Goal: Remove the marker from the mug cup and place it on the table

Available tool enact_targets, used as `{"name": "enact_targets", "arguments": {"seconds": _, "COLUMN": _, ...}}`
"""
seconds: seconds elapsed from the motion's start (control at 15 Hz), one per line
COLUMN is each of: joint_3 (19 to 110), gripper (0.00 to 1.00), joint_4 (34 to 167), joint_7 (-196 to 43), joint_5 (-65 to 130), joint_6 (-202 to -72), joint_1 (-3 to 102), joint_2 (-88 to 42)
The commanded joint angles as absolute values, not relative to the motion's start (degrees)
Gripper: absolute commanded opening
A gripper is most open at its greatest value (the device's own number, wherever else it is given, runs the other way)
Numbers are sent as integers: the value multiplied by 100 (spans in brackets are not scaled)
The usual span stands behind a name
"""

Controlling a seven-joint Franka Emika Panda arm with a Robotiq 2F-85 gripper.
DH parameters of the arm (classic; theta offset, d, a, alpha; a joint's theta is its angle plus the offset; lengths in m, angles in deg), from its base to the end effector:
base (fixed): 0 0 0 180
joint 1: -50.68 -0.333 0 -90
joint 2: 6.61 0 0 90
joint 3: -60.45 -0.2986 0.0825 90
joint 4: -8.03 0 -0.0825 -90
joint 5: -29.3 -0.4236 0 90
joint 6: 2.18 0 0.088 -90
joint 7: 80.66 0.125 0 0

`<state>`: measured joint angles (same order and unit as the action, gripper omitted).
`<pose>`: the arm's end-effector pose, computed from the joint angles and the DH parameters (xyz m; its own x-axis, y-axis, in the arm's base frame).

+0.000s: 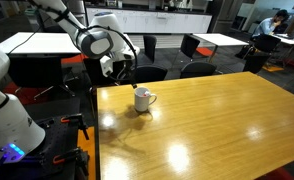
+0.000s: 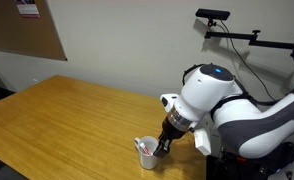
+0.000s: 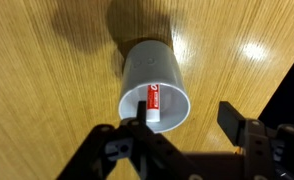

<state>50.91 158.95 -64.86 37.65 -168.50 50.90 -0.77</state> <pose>0.4811 0.0854 0.2526 0.9302 0.0227 0.3665 0.0244 -0.9997 -0.0002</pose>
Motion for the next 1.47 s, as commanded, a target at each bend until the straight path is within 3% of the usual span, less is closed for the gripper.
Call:
{"name": "enact_targets", "arguments": {"seconds": 0.0, "joint_3": 5097, "gripper": 53, "joint_4": 15708, "joint_7": -6533, "joint_5": 3795, "joint_6": -17027, "joint_1": 5099, "joint_2": -445}}
{"name": "enact_targets", "arguments": {"seconds": 0.27, "joint_3": 5092, "gripper": 40, "joint_4": 15564, "joint_7": -6500, "joint_5": 3861, "joint_6": -16938, "joint_1": 5103, "joint_2": -510}}
{"name": "enact_targets", "arguments": {"seconds": 0.67, "joint_3": 5145, "gripper": 44, "joint_4": 15332, "joint_7": -6562, "joint_5": 3771, "joint_6": -16863, "joint_1": 5130, "joint_2": -545}}
{"name": "enact_targets", "arguments": {"seconds": 1.4, "joint_3": 5238, "gripper": 40, "joint_4": 15293, "joint_7": -6592, "joint_5": 3703, "joint_6": -16910, "joint_1": 5231, "joint_2": -747}}
